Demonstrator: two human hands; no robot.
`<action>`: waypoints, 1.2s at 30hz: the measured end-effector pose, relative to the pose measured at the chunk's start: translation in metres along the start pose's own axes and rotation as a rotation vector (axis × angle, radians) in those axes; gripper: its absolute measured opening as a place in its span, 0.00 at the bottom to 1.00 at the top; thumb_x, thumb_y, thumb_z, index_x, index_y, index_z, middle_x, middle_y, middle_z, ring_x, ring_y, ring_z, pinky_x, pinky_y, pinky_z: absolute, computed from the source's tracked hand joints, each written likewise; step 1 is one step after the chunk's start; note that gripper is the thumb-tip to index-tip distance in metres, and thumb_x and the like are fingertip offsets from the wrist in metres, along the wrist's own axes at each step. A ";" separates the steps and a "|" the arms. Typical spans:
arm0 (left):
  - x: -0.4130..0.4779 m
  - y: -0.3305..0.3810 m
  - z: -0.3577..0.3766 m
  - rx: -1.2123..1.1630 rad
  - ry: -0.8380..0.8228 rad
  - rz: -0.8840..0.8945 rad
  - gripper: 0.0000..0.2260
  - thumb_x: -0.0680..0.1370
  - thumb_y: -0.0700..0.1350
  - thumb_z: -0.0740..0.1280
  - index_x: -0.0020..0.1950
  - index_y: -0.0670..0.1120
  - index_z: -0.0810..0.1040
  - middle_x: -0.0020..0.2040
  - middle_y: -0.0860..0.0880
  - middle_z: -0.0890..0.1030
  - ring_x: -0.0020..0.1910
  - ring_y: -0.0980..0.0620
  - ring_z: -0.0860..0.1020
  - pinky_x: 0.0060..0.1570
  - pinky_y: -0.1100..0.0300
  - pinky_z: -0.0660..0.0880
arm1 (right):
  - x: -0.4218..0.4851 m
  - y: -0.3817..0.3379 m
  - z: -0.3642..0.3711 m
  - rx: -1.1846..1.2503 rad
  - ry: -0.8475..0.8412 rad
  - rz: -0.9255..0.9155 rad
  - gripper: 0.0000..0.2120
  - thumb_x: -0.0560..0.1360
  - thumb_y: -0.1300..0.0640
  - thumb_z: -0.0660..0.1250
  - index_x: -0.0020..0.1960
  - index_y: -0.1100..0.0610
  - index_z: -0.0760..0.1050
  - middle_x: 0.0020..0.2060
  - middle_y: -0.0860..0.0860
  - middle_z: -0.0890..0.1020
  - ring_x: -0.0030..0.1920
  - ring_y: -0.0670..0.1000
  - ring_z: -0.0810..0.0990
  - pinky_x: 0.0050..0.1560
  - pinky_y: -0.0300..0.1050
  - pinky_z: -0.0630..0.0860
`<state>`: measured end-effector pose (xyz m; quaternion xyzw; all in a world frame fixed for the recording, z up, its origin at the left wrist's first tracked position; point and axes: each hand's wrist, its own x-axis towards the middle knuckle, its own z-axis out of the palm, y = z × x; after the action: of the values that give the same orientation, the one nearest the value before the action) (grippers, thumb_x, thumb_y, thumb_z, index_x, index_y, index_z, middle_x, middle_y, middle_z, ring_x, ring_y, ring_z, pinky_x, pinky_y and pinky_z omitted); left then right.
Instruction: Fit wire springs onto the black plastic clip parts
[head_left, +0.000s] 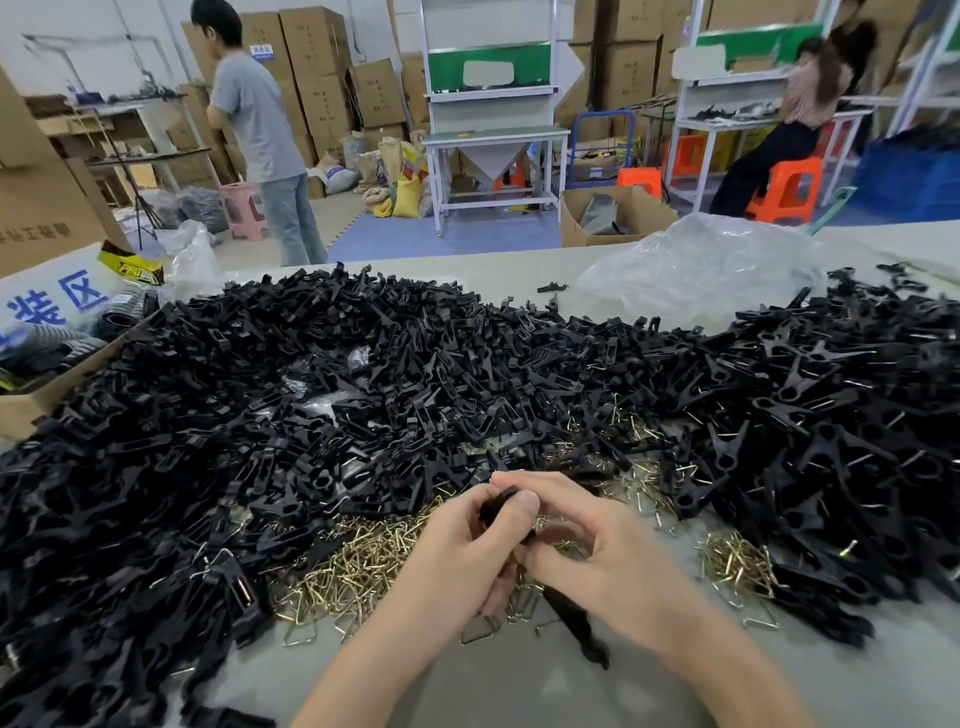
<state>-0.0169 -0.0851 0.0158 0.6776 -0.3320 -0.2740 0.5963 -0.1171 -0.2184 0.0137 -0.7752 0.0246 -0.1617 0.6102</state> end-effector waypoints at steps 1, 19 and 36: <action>0.000 -0.001 0.000 -0.003 -0.005 -0.003 0.14 0.80 0.56 0.65 0.47 0.45 0.77 0.27 0.48 0.72 0.22 0.50 0.67 0.24 0.59 0.64 | 0.000 0.000 0.000 0.008 -0.002 0.004 0.28 0.76 0.72 0.67 0.66 0.46 0.78 0.62 0.40 0.80 0.60 0.47 0.82 0.62 0.40 0.76; 0.002 -0.006 0.003 -0.053 -0.025 0.001 0.12 0.74 0.60 0.65 0.49 0.54 0.80 0.24 0.52 0.71 0.20 0.52 0.68 0.23 0.61 0.68 | 0.004 0.008 0.001 0.117 -0.017 -0.032 0.23 0.72 0.67 0.73 0.62 0.47 0.81 0.62 0.43 0.80 0.63 0.49 0.81 0.60 0.40 0.77; 0.002 -0.002 0.012 -0.121 0.047 -0.058 0.06 0.71 0.45 0.64 0.43 0.53 0.81 0.30 0.52 0.79 0.23 0.51 0.70 0.24 0.62 0.69 | 0.002 0.007 0.003 0.058 -0.070 0.015 0.26 0.73 0.68 0.75 0.61 0.42 0.81 0.66 0.38 0.75 0.55 0.52 0.84 0.55 0.48 0.82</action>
<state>-0.0244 -0.0940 0.0123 0.6559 -0.2808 -0.2948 0.6356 -0.1128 -0.2181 0.0066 -0.7620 0.0043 -0.1303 0.6343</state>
